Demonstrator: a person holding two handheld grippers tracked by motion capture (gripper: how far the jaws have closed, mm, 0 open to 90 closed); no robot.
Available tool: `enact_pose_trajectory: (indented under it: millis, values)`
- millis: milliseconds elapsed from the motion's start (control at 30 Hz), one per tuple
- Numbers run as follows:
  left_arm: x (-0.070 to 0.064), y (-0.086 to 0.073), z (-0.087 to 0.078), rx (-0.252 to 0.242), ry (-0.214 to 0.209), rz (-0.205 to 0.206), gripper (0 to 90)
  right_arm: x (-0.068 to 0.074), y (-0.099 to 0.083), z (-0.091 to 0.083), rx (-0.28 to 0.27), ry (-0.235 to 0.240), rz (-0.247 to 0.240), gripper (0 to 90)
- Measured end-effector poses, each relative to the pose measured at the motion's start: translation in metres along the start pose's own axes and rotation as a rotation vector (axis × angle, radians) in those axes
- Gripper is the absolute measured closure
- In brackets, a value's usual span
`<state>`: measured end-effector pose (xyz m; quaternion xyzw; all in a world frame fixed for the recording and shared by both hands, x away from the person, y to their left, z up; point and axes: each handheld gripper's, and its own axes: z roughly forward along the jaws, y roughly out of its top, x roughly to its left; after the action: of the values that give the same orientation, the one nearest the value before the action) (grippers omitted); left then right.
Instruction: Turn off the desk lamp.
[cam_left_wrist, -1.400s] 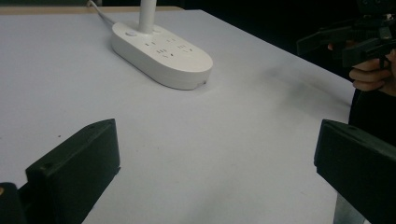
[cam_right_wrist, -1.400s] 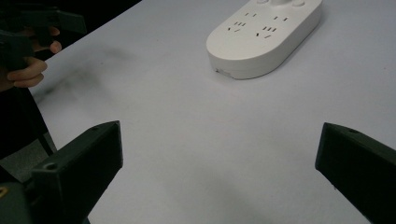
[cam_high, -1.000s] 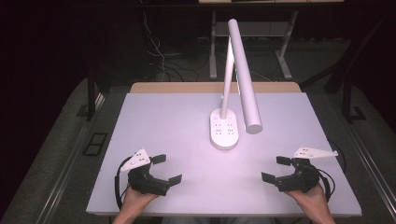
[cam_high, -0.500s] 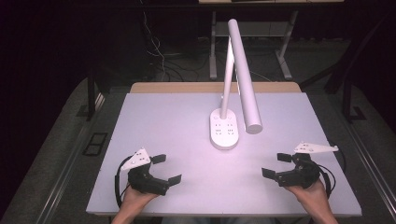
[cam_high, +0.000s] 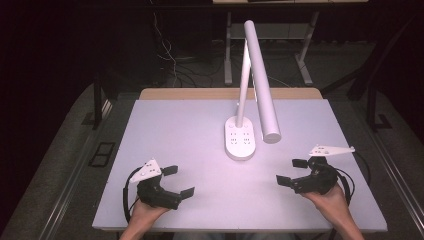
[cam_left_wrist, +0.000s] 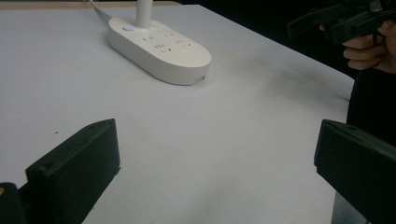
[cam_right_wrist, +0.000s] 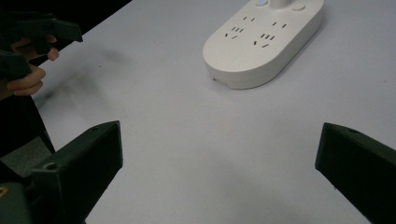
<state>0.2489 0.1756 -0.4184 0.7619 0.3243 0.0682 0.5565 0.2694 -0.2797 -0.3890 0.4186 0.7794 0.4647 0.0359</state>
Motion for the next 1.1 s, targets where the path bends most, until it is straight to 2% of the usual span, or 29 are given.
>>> enact_pose_trajectory:
  millis: [367, 1100]
  values:
    - [0.000, 0.000, -0.001, -0.004, -0.002, -0.004, 0.0, -0.003, 0.013, 0.005, 0.017, 0.002, -0.014, 0.7]
    - [0.000, 0.000, -0.002, -0.008, -0.010, -0.015, 0.0, -0.008, 0.057, 0.020, 0.047, 0.008, -0.056, 0.7]
